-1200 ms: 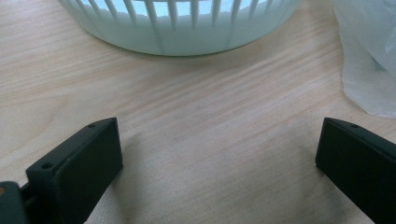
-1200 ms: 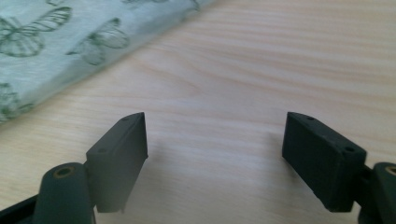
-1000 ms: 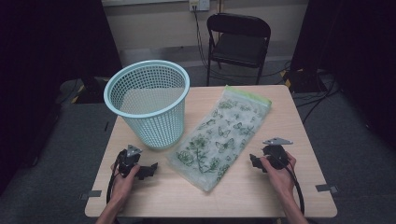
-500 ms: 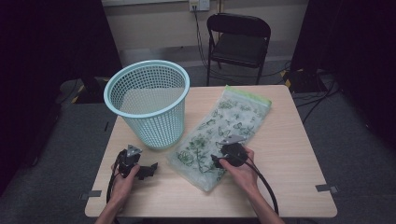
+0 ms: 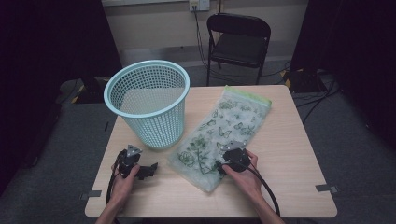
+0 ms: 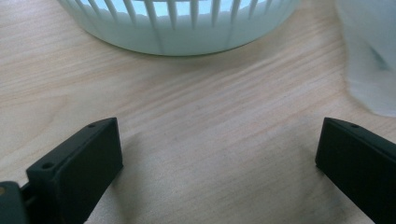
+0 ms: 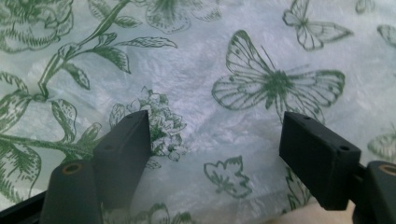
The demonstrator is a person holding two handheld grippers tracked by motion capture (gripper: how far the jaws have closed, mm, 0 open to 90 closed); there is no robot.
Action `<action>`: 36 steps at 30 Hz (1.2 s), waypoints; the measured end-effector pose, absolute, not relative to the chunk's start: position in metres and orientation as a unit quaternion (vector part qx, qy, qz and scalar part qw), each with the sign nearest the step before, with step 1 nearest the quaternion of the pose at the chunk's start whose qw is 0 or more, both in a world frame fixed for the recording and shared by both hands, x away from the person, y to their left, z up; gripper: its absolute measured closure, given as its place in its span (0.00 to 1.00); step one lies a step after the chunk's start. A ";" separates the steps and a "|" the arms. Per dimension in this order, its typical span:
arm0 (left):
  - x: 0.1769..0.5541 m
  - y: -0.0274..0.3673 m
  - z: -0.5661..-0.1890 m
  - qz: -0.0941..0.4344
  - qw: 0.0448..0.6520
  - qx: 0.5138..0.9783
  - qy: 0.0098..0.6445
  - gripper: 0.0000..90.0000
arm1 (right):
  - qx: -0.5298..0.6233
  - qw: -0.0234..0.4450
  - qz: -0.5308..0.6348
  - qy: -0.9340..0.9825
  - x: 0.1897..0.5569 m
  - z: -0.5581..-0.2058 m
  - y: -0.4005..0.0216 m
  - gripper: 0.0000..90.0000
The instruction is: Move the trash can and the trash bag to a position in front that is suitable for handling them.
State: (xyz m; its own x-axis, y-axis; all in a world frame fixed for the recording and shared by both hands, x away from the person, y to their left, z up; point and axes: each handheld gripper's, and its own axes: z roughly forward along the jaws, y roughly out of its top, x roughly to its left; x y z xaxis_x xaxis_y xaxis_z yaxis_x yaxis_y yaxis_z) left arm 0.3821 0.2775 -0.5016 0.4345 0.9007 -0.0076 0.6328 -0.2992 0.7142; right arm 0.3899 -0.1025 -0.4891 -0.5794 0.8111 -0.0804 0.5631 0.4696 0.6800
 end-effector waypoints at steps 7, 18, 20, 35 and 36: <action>0.382 0.278 -0.502 0.204 0.329 0.780 0.491 0.00 | 0.435 0.203 0.301 0.824 0.384 -0.488 -0.141 0.27; 0.382 0.277 -0.502 0.203 0.330 0.780 0.492 0.00 | 0.505 0.220 0.282 0.785 0.369 -0.487 -0.232 0.27; 0.382 0.277 -0.502 0.203 0.330 0.780 0.492 0.00 | 0.525 0.235 0.265 0.774 0.367 -0.485 -0.250 0.28; 0.381 0.302 -0.477 0.231 0.346 0.734 0.538 0.19 | 0.453 0.219 0.372 0.780 0.415 -0.437 -0.138 0.38; 0.381 0.302 -0.477 0.231 0.346 0.734 0.538 0.24 | 0.453 0.219 0.372 0.780 0.415 -0.437 -0.138 0.38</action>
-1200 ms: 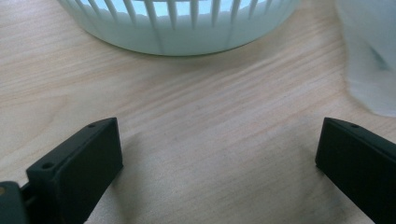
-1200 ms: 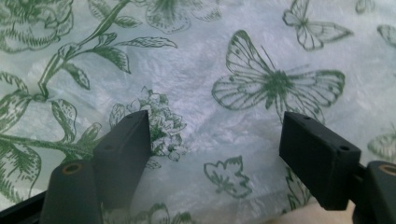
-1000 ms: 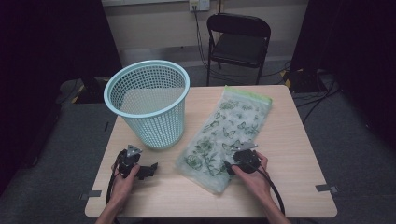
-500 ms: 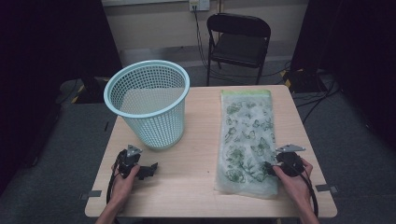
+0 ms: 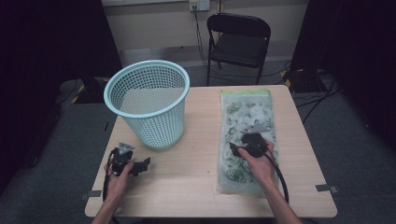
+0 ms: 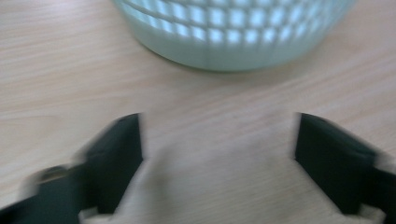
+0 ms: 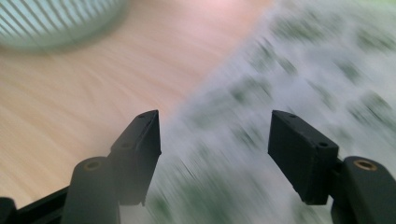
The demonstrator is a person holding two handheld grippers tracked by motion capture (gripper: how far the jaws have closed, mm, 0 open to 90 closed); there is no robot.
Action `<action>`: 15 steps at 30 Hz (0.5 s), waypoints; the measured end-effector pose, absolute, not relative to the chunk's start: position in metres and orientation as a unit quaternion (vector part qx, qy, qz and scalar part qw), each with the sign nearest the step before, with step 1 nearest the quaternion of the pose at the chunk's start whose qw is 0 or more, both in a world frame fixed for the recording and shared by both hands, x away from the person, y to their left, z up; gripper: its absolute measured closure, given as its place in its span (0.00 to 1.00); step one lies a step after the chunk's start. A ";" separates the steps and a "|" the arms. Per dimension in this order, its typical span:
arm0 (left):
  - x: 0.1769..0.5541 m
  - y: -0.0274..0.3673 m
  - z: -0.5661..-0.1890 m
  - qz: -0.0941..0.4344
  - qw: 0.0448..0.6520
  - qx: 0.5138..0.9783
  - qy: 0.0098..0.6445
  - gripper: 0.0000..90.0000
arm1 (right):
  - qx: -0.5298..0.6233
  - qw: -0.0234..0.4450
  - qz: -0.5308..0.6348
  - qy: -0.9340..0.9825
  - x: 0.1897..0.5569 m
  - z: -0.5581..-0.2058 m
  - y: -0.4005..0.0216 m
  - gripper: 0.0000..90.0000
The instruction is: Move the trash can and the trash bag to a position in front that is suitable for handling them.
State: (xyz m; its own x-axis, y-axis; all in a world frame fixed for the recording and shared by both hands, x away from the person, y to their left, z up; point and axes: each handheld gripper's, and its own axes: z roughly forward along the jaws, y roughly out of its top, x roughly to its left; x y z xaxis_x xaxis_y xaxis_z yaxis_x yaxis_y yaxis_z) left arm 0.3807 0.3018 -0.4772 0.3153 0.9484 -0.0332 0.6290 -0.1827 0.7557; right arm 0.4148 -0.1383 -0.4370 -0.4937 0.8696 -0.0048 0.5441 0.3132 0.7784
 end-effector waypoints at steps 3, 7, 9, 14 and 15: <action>0.392 0.323 -0.464 0.248 0.352 0.701 0.568 0.23 | 0.441 0.223 0.398 0.773 0.446 -0.429 -0.099 0.37; 0.421 0.349 -0.443 0.259 0.345 0.667 0.608 0.25 | 0.448 0.212 0.425 0.758 0.488 -0.433 -0.062 0.37; 0.427 0.354 -0.439 0.264 0.351 0.658 0.612 0.25 | 0.449 0.217 0.425 0.756 0.494 -0.432 -0.057 0.36; 0.455 0.363 -0.426 0.277 0.369 0.648 0.606 0.25 | 0.453 0.225 0.435 0.744 0.533 -0.421 -0.030 0.33; 0.466 0.364 -0.421 0.292 0.360 0.643 0.610 0.25 | 0.450 0.231 0.432 0.747 0.543 -0.416 -0.021 0.32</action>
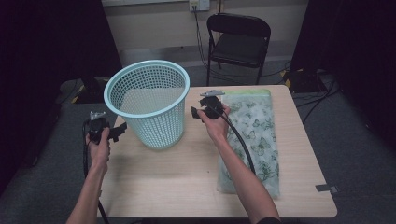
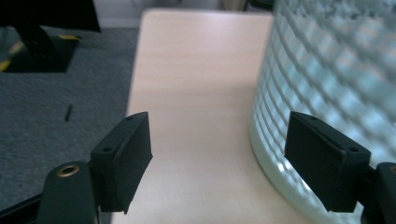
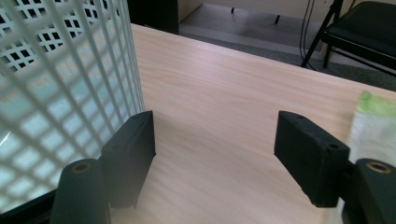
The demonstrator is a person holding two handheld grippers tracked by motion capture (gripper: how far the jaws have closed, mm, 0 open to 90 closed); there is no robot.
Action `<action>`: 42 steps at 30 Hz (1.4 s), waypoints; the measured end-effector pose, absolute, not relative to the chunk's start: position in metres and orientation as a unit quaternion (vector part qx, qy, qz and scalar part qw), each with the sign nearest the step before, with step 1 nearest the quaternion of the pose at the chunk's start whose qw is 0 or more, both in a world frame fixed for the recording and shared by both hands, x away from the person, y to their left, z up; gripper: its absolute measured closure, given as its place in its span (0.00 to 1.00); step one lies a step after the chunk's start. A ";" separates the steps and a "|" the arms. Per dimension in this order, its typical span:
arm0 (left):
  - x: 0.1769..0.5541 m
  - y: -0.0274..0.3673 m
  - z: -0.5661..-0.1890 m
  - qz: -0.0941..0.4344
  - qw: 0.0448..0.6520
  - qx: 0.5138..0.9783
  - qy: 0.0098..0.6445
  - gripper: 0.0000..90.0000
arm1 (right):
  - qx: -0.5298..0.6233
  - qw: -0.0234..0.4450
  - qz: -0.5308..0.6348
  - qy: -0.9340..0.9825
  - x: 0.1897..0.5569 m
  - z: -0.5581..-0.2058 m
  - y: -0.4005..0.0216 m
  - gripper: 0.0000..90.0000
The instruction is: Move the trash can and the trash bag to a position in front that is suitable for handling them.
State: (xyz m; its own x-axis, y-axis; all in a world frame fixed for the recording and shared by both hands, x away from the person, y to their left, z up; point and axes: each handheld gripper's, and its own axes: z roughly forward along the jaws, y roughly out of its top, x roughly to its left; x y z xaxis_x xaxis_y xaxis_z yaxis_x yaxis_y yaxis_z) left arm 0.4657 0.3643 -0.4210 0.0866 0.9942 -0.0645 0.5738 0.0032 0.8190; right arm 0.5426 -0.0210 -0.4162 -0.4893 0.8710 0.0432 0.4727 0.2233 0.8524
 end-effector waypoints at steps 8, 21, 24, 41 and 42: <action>0.487 0.360 -0.409 0.293 0.389 0.632 0.604 0.43 | 0.446 0.233 0.433 0.748 0.548 -0.413 0.002 0.39; 0.444 0.323 -0.410 0.290 0.419 0.653 0.560 0.56 | 0.415 0.207 0.442 0.768 0.513 -0.410 -0.031 0.54; 0.433 0.316 -0.411 0.285 0.425 0.656 0.555 0.56 | 0.406 0.203 0.442 0.773 0.499 -0.409 -0.045 0.54; 0.439 0.305 -0.427 0.239 0.453 0.686 0.516 0.30 | 0.412 0.216 0.453 0.760 0.472 -0.407 -0.093 0.41; 0.439 0.299 -0.427 0.236 0.454 0.693 0.508 0.39 | 0.410 0.209 0.471 0.752 0.471 -0.405 -0.091 0.47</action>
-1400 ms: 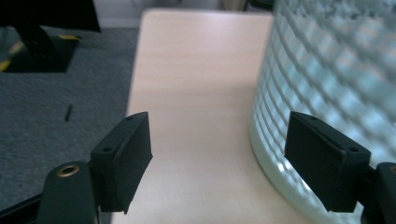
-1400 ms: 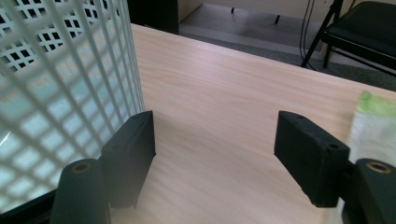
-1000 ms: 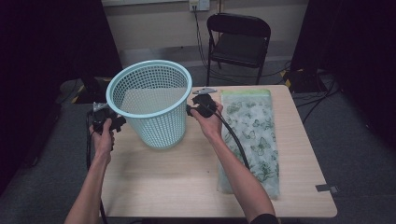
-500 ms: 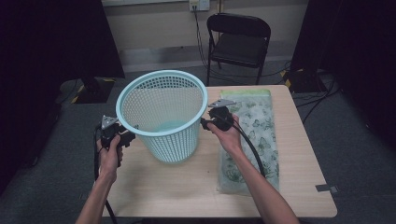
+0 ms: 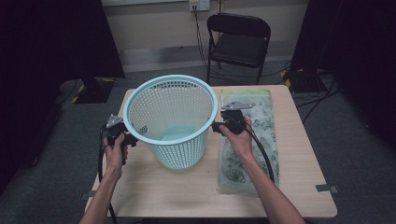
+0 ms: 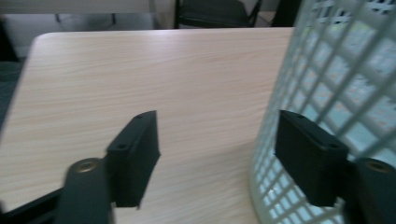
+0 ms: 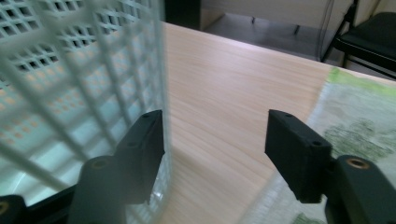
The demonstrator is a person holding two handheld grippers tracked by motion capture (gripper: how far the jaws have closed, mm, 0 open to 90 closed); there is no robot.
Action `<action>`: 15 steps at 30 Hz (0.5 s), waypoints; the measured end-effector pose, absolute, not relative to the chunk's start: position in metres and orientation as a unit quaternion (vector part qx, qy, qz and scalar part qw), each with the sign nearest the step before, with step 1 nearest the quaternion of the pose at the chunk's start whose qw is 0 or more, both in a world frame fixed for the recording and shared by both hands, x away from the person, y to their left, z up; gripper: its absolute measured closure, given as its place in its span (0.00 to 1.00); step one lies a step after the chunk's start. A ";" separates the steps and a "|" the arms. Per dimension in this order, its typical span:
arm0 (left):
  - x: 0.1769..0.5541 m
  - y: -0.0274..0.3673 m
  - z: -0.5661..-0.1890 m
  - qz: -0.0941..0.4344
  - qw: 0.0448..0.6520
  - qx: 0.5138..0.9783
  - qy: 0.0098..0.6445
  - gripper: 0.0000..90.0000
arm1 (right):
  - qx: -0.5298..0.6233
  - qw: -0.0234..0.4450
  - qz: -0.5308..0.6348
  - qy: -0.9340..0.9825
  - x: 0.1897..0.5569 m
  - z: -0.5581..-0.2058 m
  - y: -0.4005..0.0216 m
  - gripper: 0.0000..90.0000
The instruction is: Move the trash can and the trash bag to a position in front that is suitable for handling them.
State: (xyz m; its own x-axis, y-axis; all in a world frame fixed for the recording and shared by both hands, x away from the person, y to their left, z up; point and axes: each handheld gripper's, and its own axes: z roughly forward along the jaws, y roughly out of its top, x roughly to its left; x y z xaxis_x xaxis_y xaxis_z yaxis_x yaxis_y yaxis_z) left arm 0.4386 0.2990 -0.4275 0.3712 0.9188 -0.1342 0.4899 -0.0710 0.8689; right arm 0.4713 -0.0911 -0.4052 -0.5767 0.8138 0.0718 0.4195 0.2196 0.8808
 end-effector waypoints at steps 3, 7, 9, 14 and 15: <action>0.431 0.290 -0.424 0.237 0.445 0.710 0.491 0.47 | 0.405 0.221 0.464 0.756 0.464 -0.407 -0.091 0.53; 0.420 0.284 -0.423 0.224 0.453 0.716 0.481 0.46 | 0.405 0.201 0.468 0.759 0.455 -0.409 -0.102 0.52; 0.407 0.279 -0.426 0.212 0.463 0.717 0.476 0.45 | 0.399 0.195 0.465 0.766 0.444 -0.410 -0.112 0.51; 0.392 0.270 -0.428 0.201 0.477 0.714 0.472 0.44 | 0.389 0.190 0.457 0.777 0.425 -0.408 -0.128 0.49; 0.391 0.268 -0.429 0.198 0.480 0.713 0.472 0.44 | 0.389 0.190 0.457 0.777 0.425 -0.408 -0.128 0.49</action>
